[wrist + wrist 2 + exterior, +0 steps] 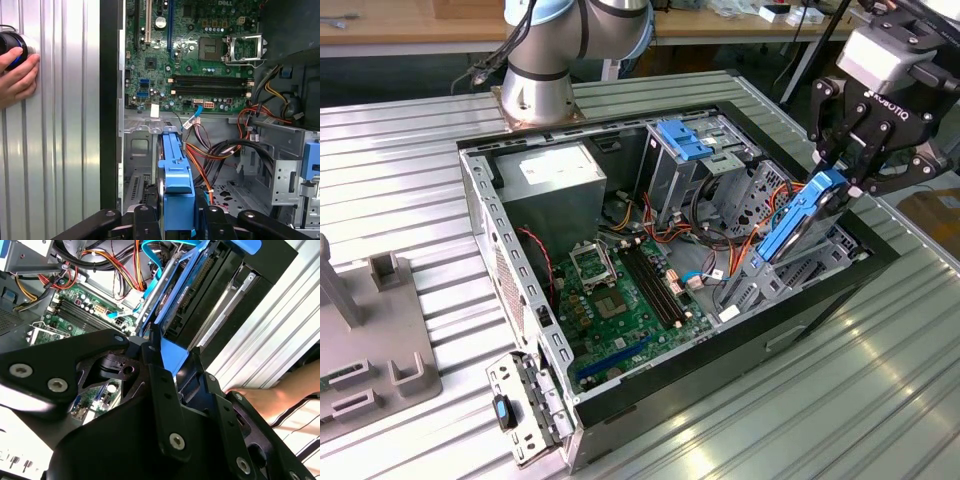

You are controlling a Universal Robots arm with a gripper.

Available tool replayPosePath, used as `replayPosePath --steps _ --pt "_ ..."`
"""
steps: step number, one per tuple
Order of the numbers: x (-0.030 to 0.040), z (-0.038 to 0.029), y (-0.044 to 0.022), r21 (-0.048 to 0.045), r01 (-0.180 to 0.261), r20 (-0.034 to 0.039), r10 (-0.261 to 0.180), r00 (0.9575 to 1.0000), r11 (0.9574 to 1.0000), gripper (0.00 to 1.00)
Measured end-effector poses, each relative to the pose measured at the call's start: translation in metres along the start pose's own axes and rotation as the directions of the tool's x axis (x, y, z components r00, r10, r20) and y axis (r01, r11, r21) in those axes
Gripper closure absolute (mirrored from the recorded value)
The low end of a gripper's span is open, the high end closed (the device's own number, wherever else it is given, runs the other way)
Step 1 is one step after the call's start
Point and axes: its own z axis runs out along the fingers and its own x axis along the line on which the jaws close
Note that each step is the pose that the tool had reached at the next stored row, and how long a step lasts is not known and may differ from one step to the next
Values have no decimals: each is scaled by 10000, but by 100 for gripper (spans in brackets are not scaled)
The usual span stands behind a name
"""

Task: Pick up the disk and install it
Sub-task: 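Pick up the disk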

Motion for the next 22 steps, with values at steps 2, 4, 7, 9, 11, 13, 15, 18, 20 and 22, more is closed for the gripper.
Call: replayPosePath --steps 2,4,7,9,11,13,15,18,20,22 --pt "0 -12 -1 1 -1 10 1 10000 10000 63" --pt "0 -30 -3 1 -1 13 1 10000 10000 63" --pt "-1 -66 -6 1 -2 20 2 10000 10000 63" --pt "1 -61 -4 46 -7 72 7 10000 10000 63" --pt "13 -25 7 144 -4 78 3 10000 9999 63" --pt "25 0 19 182 -2 80 1 10000 9998 63" --pt "38 25 35 209 0 81 -1 10000 9998 63" --pt "81 114 78 220 2 81 -4 10000 9998 63" --pt "101 153 92 220 3 77 -5 10000 9998 63" --pt "116 181 103 220 2 80 -4 10000 9998 63"
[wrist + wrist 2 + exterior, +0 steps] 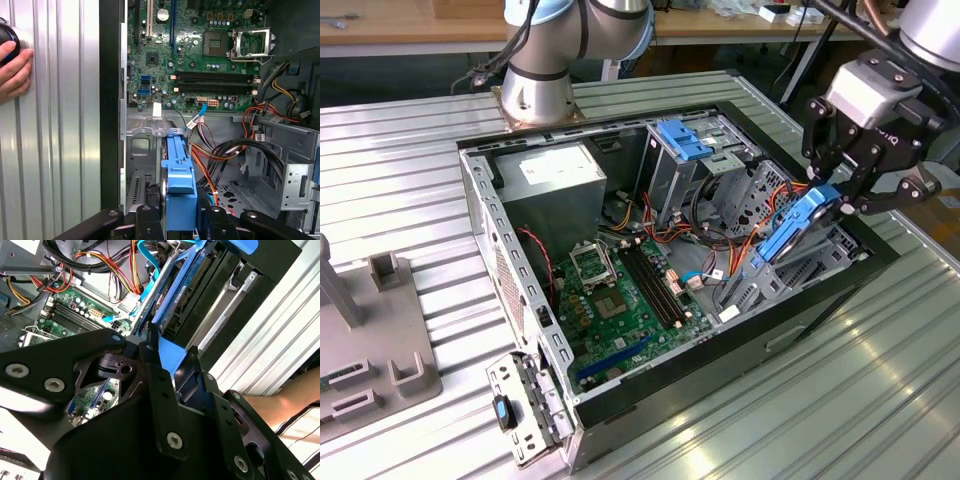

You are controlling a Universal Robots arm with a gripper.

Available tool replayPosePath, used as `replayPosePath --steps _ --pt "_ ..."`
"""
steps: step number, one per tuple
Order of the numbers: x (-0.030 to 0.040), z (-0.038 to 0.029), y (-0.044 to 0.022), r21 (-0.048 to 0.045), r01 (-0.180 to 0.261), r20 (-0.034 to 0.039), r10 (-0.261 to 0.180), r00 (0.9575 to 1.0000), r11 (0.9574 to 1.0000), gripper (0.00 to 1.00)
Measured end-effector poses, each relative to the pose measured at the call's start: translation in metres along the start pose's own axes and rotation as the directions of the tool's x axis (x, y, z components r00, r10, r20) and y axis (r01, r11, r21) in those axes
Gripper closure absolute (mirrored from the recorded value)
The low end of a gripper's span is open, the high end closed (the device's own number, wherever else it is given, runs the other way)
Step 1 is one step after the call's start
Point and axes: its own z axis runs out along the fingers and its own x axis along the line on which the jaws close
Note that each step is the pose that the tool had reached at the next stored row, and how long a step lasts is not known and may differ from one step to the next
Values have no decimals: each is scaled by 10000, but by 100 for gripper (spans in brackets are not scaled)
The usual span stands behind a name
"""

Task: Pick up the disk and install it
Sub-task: 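Pick up the disk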

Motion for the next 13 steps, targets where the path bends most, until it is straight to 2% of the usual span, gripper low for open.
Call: replayPosePath --steps 5,8,9,11,13 --pt "55 89 47 0 1 1 -1 10000 10000 63" --pt "56 91 48 0 1 -1 -1 10000 10000 63" --pt "60 106 51 3 -1 21 1 10000 10000 62" --pt "56 88 48 -1 1 -9 -1 10000 10000 50" --pt "56 90 48 0 1 -8 -1 10000 10000 50"
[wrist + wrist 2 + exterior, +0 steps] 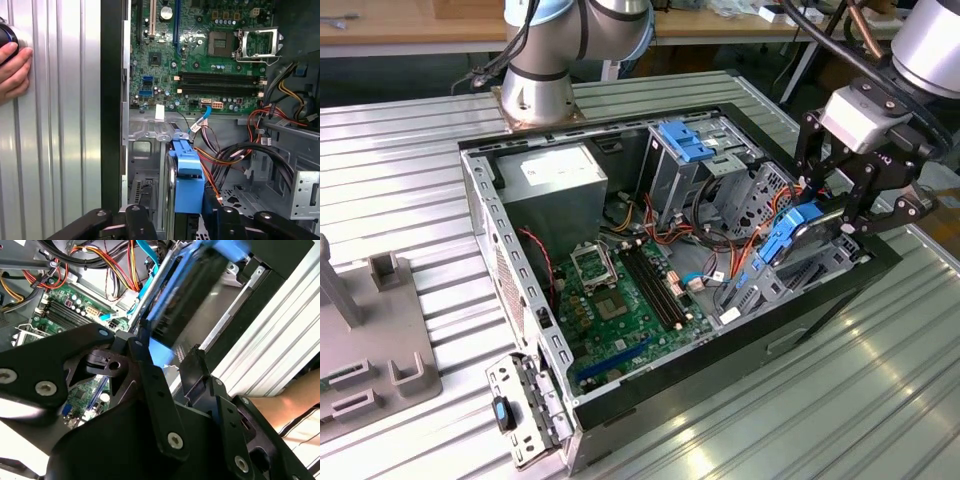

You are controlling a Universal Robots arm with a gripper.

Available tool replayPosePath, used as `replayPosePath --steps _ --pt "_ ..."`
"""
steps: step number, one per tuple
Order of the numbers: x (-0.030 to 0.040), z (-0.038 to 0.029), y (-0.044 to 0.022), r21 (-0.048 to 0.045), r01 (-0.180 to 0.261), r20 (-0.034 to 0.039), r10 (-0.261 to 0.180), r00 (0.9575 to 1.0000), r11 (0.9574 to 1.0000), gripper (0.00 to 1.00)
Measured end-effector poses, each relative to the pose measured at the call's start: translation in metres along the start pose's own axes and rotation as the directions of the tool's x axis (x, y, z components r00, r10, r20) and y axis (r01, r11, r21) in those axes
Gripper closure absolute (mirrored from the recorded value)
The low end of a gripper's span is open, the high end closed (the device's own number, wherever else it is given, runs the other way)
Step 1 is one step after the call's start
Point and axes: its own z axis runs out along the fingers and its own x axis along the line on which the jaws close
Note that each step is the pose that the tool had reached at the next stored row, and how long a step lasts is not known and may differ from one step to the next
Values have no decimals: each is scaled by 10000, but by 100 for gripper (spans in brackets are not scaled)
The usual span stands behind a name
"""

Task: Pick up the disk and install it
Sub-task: 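Insert the disk into the insertion slot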

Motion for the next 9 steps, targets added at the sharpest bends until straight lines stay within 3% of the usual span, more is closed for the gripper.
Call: replayPosePath --steps 5,9 --pt "0 0 0 0 0 0 0 10000 10000 50" --pt "-9 -91 -11 4 -1 9 1 10000 10000 50"
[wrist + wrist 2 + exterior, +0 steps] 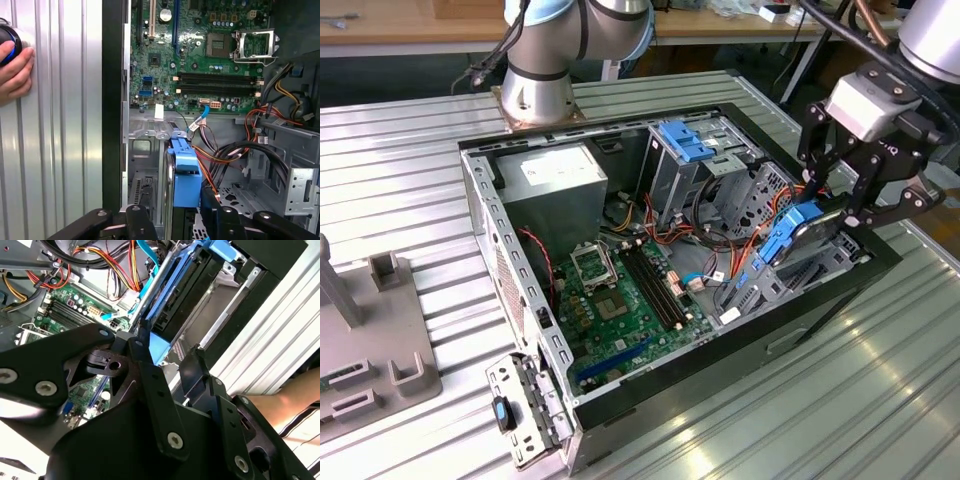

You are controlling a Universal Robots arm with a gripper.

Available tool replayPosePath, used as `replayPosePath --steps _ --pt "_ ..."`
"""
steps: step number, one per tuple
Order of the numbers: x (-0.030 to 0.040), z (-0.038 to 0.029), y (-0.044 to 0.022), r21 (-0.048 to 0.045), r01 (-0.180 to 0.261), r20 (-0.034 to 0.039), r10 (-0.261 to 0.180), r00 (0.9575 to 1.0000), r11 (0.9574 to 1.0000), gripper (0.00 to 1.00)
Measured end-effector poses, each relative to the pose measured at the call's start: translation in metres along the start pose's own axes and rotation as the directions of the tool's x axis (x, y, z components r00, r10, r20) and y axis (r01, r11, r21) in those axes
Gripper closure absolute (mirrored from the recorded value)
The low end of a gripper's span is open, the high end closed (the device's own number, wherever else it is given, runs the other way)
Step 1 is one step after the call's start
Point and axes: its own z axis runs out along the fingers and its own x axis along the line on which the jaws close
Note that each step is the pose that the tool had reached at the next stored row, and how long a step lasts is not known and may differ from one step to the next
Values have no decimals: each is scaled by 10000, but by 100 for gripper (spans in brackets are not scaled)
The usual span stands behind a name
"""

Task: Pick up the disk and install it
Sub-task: 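Insert the disk into the insertion slot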

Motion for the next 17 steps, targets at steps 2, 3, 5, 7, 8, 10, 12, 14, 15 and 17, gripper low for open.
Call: replayPosePath --steps 2,3,5,7,8,10,12,14,15,17 --pt "0 -3 0 1 0 1 0 10000 10000 50" --pt "0 -6 0 2 -3 27 3 10000 10000 50" --pt "-1 -5 0 4 -9 73 9 10000 10000 50" --pt "-1 -4 0 4 -10 77 10 10000 10000 50" --pt "-1 -5 0 4 -10 78 9 10000 10000 50" --pt "0 -4 0 5 -12 96 12 10000 10000 50" --pt "-1 -5 0 5 -12 98 12 10000 10000 50" --pt "0 -5 0 5 -12 102 12 9999 10000 50" --pt "0 -4 0 5 -13 104 13 9999 10000 50" --pt "-1 -4 0 5 -13 107 13 9999 10000 50"
